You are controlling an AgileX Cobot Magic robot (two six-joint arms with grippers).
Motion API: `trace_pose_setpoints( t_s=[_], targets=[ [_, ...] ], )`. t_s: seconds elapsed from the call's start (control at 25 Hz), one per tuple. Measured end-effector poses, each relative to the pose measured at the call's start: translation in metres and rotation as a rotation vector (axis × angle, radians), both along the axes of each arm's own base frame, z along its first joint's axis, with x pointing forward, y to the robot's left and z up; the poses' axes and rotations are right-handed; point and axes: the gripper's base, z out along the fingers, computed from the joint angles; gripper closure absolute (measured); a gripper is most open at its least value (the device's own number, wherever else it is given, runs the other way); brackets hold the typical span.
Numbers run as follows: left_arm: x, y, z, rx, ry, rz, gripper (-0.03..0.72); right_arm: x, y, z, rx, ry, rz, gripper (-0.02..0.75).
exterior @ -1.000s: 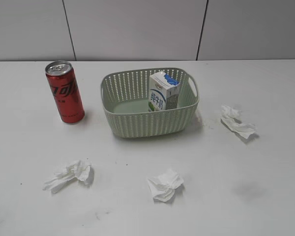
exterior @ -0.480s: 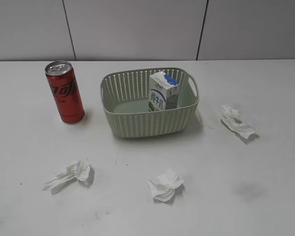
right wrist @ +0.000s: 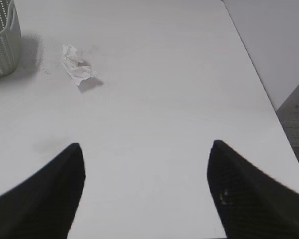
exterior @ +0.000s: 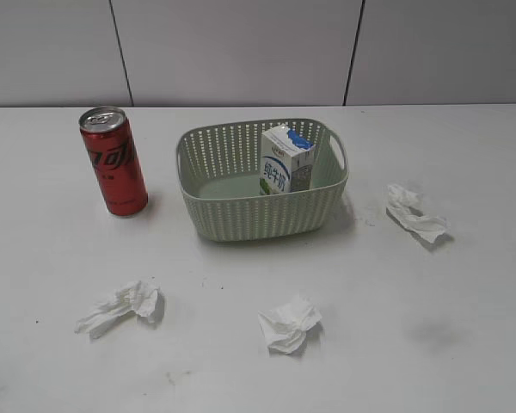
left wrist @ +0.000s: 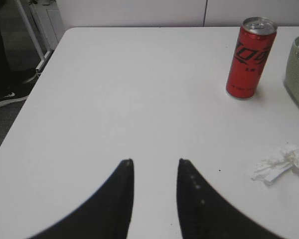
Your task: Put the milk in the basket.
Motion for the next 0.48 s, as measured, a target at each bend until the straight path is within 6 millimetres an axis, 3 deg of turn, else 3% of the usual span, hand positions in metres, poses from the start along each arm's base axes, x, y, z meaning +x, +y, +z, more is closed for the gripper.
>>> trace_pose_setpoints(
  t_s=[0.48],
  targets=[
    [0.0,0.0,0.0,0.0,0.0,0.0,0.467,0.0,0.0,0.0,-0.001,0.0,0.0,0.145]
  ],
)
